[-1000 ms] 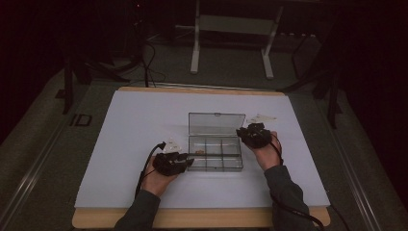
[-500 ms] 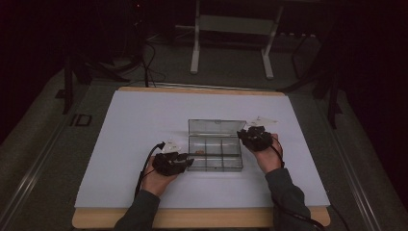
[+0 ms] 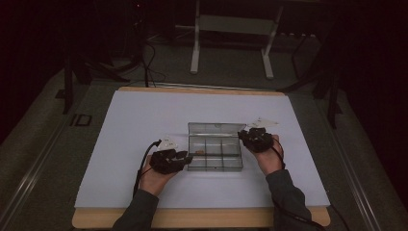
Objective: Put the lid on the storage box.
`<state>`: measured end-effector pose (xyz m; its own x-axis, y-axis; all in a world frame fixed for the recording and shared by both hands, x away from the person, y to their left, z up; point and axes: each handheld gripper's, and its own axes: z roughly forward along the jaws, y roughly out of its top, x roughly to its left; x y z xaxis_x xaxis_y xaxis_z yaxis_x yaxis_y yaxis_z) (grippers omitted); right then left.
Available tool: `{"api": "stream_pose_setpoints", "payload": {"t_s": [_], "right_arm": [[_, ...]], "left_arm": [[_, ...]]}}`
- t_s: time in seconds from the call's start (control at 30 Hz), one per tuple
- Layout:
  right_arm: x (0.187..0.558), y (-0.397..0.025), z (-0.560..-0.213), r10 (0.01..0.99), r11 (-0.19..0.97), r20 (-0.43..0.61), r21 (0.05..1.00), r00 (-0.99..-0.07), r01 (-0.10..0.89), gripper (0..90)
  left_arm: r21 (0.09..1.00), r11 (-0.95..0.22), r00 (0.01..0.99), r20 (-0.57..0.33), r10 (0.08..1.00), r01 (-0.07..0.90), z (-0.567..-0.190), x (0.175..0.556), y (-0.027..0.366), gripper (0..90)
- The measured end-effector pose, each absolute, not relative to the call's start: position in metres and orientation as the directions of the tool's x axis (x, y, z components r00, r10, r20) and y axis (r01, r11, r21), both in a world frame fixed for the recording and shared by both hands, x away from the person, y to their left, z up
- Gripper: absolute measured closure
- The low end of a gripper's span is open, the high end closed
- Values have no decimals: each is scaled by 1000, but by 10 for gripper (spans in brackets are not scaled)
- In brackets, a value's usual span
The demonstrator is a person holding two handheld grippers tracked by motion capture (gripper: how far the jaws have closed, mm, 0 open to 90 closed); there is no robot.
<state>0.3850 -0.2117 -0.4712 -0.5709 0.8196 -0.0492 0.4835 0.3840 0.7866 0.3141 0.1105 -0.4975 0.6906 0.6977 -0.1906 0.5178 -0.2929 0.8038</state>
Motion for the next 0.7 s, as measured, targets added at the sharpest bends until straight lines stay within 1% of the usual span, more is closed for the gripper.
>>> {"api": "stream_pose_setpoints", "payload": {"t_s": [0.2,0.27,0.37,0.47,0.7], "right_arm": [[382,-212,-469,820,383,-53,790,-570,478,802],[381,-212,-468,820,382,-53,792,-571,476,800],[380,-212,-468,822,381,-56,794,-567,473,800],[378,-212,-468,821,379,-54,796,-568,472,798],[373,-213,-470,822,377,-57,801,-567,465,799]], "left_arm": [[828,-274,682,-168,712,489,-479,317,113,759],[843,-257,674,-158,722,473,-466,322,113,789],[858,-216,656,-171,735,466,-454,327,113,842],[866,-202,641,-164,750,458,-446,331,109,895],[870,-191,640,-169,750,454,-441,335,102,900]]}}
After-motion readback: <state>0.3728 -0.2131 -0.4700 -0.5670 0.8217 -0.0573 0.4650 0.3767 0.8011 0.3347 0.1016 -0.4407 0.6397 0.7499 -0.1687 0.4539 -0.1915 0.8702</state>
